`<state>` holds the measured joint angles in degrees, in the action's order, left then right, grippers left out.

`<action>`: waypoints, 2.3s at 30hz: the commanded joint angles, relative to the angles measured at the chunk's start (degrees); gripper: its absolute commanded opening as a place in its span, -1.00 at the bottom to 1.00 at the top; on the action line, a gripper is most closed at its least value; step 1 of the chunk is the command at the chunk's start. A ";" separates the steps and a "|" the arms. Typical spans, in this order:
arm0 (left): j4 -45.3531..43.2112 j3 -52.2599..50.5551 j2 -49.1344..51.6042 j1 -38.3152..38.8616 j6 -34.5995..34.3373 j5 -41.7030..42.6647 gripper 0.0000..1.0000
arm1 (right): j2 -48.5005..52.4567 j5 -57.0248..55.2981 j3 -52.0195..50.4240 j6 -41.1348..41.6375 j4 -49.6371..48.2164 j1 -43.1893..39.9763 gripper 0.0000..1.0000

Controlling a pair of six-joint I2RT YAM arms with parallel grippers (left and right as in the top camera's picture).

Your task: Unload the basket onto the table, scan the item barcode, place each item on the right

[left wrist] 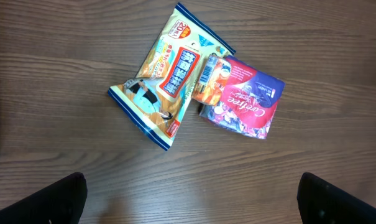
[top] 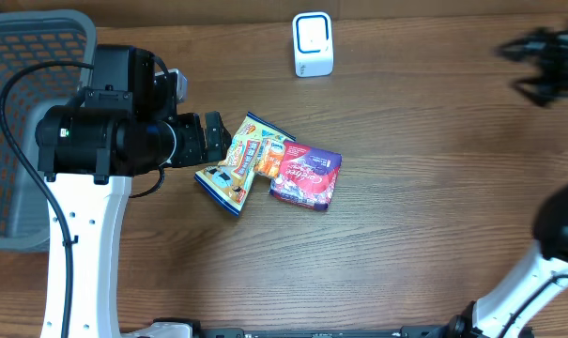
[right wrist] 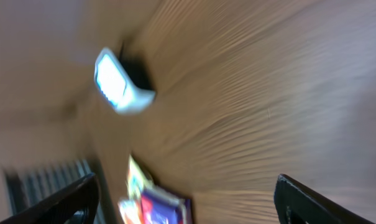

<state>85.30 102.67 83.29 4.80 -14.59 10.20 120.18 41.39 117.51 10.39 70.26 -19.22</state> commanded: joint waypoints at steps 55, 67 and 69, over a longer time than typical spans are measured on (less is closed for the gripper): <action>-0.11 0.11 0.00 0.11 0.44 -0.57 0.99 | -5.22 11.87 -18.80 -9.14 -2.82 27.67 -0.93; -0.11 0.11 0.00 0.11 0.44 -0.57 0.99 | -5.20 36.33 -18.82 -27.98 2.40 27.71 -0.93; -0.11 0.11 0.00 0.11 0.44 -0.57 1.00 | -5.20 37.53 -18.82 -37.20 7.43 28.98 -0.93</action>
<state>85.30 102.67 83.29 4.80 -14.59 10.20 117.25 71.85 97.25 -11.29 73.47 7.79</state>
